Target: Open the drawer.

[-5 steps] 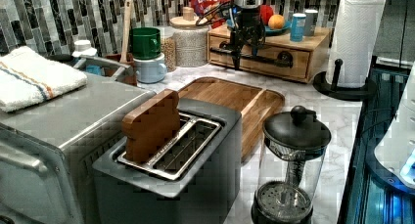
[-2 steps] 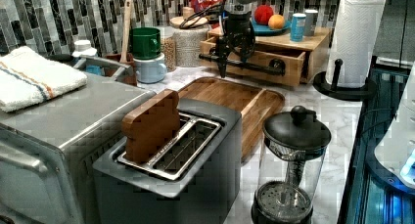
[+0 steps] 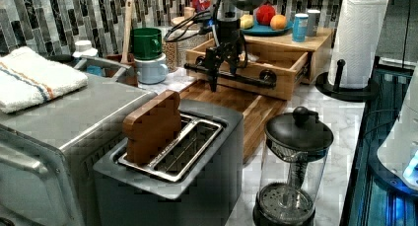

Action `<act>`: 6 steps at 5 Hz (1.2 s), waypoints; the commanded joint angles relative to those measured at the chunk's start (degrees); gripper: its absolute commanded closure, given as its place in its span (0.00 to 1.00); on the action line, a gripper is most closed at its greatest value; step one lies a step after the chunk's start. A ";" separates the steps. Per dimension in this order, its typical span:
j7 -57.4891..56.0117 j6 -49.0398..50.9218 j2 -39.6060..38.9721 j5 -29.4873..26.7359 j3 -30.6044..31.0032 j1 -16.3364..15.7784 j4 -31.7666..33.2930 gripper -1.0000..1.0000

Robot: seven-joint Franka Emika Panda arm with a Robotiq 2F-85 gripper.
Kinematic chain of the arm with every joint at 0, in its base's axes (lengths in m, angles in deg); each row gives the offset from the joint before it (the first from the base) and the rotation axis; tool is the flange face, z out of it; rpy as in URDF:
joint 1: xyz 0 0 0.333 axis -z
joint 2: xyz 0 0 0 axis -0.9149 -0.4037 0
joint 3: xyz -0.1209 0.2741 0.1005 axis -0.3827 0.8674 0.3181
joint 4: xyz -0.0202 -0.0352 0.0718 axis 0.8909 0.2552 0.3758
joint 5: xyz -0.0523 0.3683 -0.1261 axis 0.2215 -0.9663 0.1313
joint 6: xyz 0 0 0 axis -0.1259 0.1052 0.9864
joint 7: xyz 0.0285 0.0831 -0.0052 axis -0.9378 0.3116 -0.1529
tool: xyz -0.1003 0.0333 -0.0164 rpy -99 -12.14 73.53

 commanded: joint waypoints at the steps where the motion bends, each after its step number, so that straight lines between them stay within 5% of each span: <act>1: 10.15 -1.58 -0.90 -0.25 5.88 -7.49 -2.13 0.00; 6: 10.36 -1.57 -0.91 0.02 6.74 -6.61 -2.11 0.00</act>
